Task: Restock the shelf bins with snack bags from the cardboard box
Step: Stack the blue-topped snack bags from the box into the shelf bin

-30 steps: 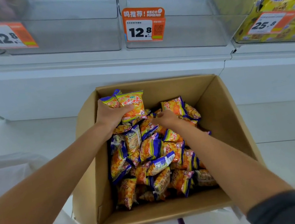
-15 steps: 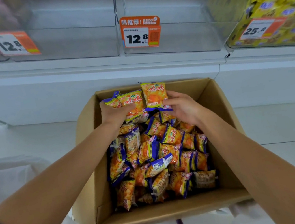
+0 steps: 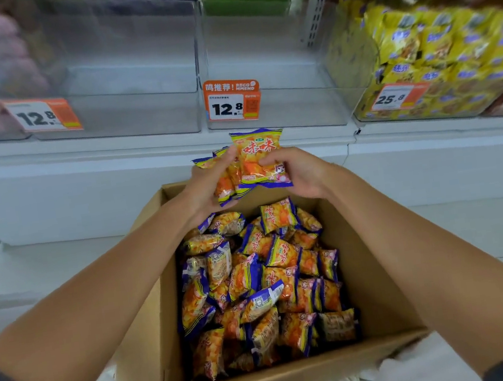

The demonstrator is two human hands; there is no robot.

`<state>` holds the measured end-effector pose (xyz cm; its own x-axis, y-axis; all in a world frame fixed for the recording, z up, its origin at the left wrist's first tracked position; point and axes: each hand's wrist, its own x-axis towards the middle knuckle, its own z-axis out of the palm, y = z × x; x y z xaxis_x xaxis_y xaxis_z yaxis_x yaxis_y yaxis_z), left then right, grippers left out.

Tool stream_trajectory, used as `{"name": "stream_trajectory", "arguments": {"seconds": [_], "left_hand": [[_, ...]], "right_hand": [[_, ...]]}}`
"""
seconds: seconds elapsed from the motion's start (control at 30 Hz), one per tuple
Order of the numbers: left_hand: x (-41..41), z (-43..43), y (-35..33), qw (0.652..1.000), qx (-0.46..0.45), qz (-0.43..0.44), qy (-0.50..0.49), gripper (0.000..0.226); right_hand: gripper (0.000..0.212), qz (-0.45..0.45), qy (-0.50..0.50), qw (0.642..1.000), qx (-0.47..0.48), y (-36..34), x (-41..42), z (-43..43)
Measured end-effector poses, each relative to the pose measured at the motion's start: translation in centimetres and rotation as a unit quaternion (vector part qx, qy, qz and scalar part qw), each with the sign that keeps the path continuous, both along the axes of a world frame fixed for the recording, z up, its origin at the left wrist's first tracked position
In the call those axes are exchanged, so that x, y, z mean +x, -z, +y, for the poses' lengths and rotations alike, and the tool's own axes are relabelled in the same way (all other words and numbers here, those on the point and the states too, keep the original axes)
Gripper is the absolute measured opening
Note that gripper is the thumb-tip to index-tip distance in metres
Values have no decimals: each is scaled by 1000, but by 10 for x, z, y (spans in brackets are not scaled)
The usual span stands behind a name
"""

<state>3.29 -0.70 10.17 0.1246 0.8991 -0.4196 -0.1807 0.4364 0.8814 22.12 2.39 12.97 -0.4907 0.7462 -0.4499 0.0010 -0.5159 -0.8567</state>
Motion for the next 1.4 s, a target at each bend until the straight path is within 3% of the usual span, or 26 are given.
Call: {"name": "stream_trajectory", "arguments": {"seconds": [0.07, 0.17, 0.27, 0.33, 0.47, 0.57, 0.6, 0.7, 0.8, 0.9, 1.03, 1.17, 1.3, 1.4], "left_hand": [[6, 2, -9, 999, 31, 21, 20, 114], [16, 0, -31, 996, 79, -8, 46, 82], [21, 9, -53, 992, 102, -26, 63, 86], [25, 22, -64, 991, 118, -14, 65, 96], [38, 56, -102, 987, 152, 60, 3, 73], [44, 93, -126, 976, 175, 131, -16, 99], [45, 109, -129, 971, 188, 147, -9, 95], [46, 157, -134, 959, 219, 181, 14, 37], [42, 202, -129, 958, 196, 206, 23, 29], [35, 240, -114, 962, 181, 202, 40, 20], [38, 278, -94, 968, 170, 182, -10, 36], [43, 301, -72, 973, 138, 173, -58, 52], [37, 319, -42, 981, 50, 188, -16, 98], [42, 301, -60, 971, 30, 236, -21, 96]], "right_hand": [[28, 11, -19, 1000, 7, -13, -1, -3], [47, 44, -19, 999, 22, -30, -2, -5], [56, 48, -17, 997, 51, -47, 3, -3], [51, 41, -27, 996, 79, -61, 6, 4], [40, 39, -5, 991, 127, -93, 9, 34], [32, 50, 32, 987, 152, -108, 12, 69], [29, 56, 39, 985, 156, -109, 14, 82], [31, 78, 49, 983, 158, -105, 17, 127], [34, 72, 54, 984, 154, -87, 15, 177], [39, 8, 39, 980, 193, -67, 8, 224], [54, -75, -9, 965, 253, -48, -2, 268], [85, -122, -31, 952, 280, -30, -5, 296], [100, -146, -58, 951, 268, -5, -2, 306], [100, -141, -44, 949, 279, 2, -3, 311]]}}
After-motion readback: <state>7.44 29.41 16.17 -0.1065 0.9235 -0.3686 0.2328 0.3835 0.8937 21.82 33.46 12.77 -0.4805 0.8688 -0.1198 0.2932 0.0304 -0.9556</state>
